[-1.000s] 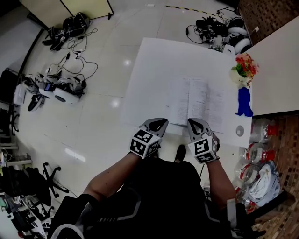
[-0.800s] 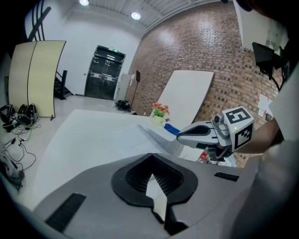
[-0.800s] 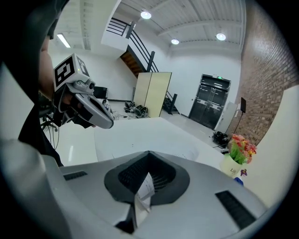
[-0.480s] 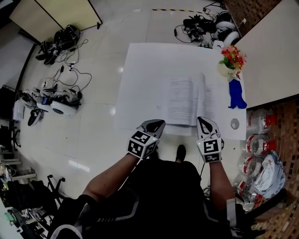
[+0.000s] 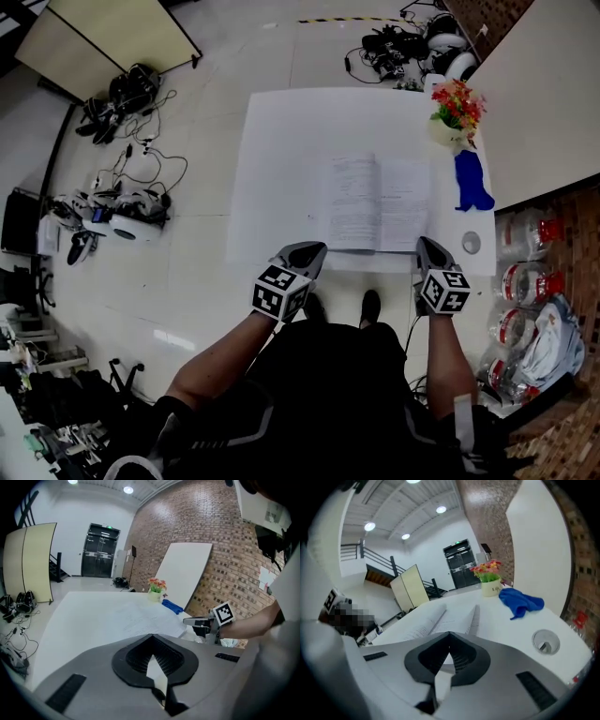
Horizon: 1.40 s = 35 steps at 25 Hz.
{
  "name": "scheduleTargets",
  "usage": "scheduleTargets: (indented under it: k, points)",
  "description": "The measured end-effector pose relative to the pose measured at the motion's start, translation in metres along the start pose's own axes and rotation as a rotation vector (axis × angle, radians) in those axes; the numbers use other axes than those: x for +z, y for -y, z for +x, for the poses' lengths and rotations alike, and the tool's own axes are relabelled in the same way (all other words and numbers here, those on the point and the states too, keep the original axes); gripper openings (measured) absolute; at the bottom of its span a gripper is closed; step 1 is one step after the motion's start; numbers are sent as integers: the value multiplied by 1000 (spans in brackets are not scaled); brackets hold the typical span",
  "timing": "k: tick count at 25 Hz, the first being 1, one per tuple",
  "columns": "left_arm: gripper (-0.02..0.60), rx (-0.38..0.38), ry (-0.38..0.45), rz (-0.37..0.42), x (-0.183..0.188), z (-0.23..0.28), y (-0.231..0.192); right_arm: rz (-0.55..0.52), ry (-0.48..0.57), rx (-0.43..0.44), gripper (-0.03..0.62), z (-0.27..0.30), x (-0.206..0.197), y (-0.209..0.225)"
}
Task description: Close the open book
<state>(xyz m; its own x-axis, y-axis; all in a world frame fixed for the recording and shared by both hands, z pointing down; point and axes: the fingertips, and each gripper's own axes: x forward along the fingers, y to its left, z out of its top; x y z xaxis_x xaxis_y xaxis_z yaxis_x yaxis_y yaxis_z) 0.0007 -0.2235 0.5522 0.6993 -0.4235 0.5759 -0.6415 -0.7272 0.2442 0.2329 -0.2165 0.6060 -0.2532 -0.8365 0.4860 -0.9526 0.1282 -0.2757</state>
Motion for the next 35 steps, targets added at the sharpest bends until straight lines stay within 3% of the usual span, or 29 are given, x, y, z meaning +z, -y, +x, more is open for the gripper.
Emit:
scheduleTargets:
  k: [2, 5, 13, 20, 25, 27, 31, 35]
  points:
    - [-6, 9, 2, -7, 0, 0, -1, 82, -8, 13, -1, 3, -7, 7]
    - [-6, 22, 11, -30, 2, -1, -4, 120, -35, 8, 0, 5, -15, 13]
    - [-6, 46, 46, -67, 1, -4, -20, 53, -89, -66, 2, -8, -15, 26]
    - [-6, 111, 97, -141, -1, -22, -50, -377, -124, -90, 5, -11, 28, -31]
    - [-6, 147, 120, -174, -8, -37, -64, -523, -122, -27, 34, 4, 48, -93]
    - [-6, 159, 126, -185, -13, -43, -69, -660, -165, 39, 37, 15, 38, -121]
    - [-6, 183, 134, -209, -21, -53, -75, -1015, -282, 180, 115, 41, 0, -176]
    - [-6, 191, 139, -221, -29, -63, -76, -1331, -365, 268, 115, 66, -41, -208]
